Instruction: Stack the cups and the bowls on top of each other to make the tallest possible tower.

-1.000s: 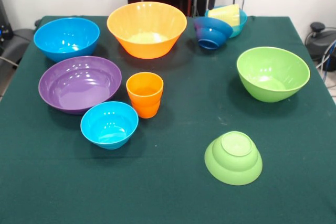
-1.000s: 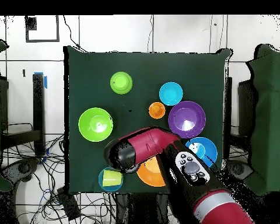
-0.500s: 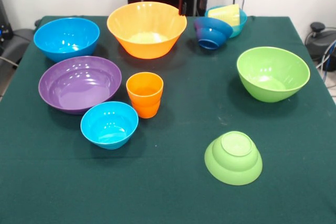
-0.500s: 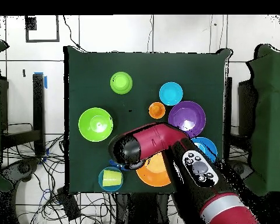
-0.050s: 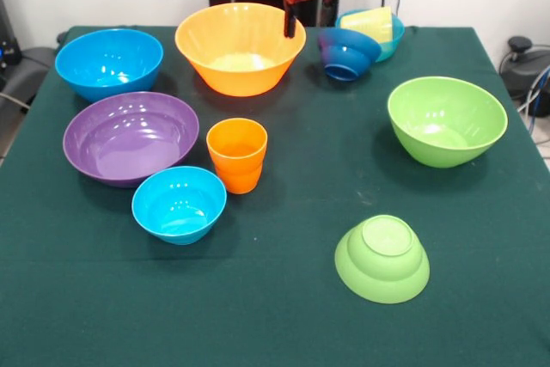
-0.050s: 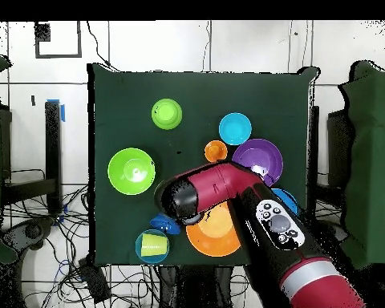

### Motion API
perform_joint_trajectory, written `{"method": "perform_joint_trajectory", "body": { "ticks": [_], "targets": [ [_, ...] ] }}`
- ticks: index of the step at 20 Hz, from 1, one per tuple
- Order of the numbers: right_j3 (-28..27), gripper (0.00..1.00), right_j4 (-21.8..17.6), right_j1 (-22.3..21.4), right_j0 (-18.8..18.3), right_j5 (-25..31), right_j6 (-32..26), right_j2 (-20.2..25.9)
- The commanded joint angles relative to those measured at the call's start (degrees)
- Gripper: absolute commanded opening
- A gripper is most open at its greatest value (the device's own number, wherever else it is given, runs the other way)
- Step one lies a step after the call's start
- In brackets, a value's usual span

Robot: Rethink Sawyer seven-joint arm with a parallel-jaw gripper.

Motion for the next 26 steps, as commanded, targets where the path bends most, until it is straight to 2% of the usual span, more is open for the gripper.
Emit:
{"method": "perform_joint_trajectory", "body": {
  "ticks": [1,19,22,26],
  "targets": [
    [-5.6,1.0,-6.0,5.3,0.1,3.6,-15.3,3.1],
    [-8.7,1.0,-7.8,8.8,-0.8,5.0,-16.4,3.9],
    [-8.8,1.0,-7.2,8.2,-1.2,6.3,-17.4,4.3],
    [-7.4,1.0,-5.9,5.2,-2.1,7.8,-17.6,5.1]
  ]
}}
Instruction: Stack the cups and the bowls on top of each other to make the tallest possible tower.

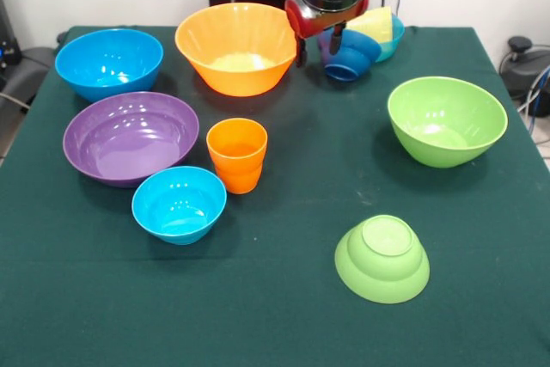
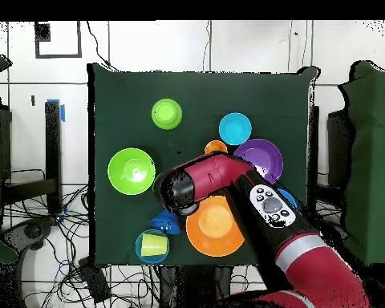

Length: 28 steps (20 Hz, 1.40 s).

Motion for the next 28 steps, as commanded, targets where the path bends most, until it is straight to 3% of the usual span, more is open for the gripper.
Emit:
{"method": "perform_joint_trajectory", "body": {
  "ticks": [1,15,28],
  "targets": [
    [-3.0,1.0,-2.9,-1.5,-1.8,6.7,-17.5,2.8],
    [1.6,1.0,-4.9,-5.4,-5.0,6.1,-13.9,2.1],
    [8.4,1.0,-10.2,-5.3,-5.3,-1.0,-5.8,-1.3]
  ]
}}
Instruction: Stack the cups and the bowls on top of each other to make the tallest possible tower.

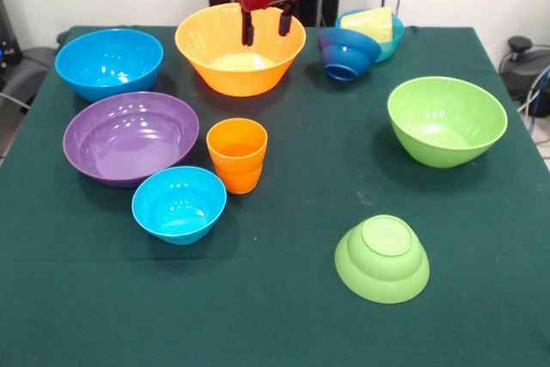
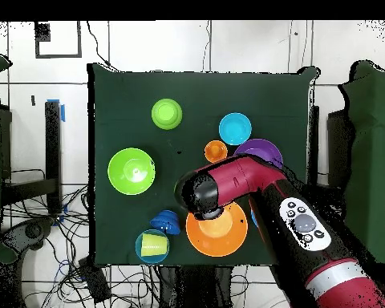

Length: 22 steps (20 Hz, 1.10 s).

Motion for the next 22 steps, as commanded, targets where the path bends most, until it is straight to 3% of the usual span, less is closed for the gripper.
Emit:
{"method": "perform_joint_trajectory", "body": {
  "ticks": [1,7,12,19,22],
  "targets": [
    [6.3,1.0,-7.5,0.7,0.1,-5.1,-5.4,-2.2],
    [4.9,1.0,-9.1,3.8,-0.4,-6.0,-5.2,-2.3],
    [6.1,1.0,-10.7,3.6,-0.6,-8.1,-4.5,-2.3],
    [11.3,1.0,-7.4,-2.0,0.1,-7.6,-2.7,-1.4],
    [14.5,1.0,-4.8,-6.5,0.2,-6.8,-3.1,0.0]
  ]
}}
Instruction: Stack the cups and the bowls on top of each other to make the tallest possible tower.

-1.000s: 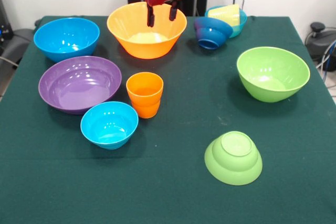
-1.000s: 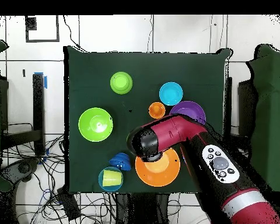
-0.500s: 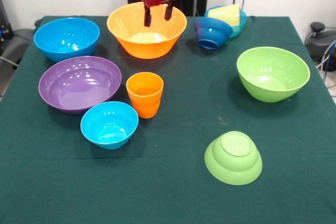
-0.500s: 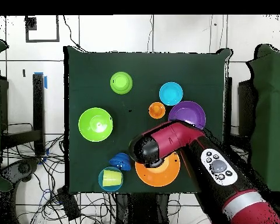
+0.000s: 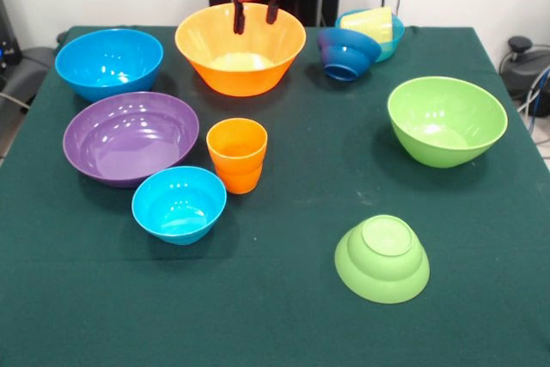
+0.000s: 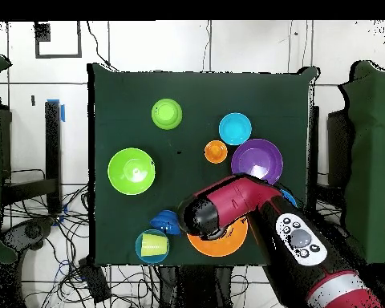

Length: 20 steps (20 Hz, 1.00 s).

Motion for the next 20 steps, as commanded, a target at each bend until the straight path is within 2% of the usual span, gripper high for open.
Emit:
{"method": "perform_joint_trajectory", "body": {
  "ticks": [1,6,16,20],
  "targets": [
    [8.0,1.0,1.2,-5.7,0.9,-2.5,-3.1,1.7],
    [10.3,1.0,3.7,-8.3,1.8,-2.7,-1.5,2.1],
    [9.8,1.0,-1.3,-4.0,4.7,-7.9,2.7,-0.7],
    [9.8,1.0,-2.0,-3.2,5.8,-9.3,3.4,-1.8]
  ]
}}
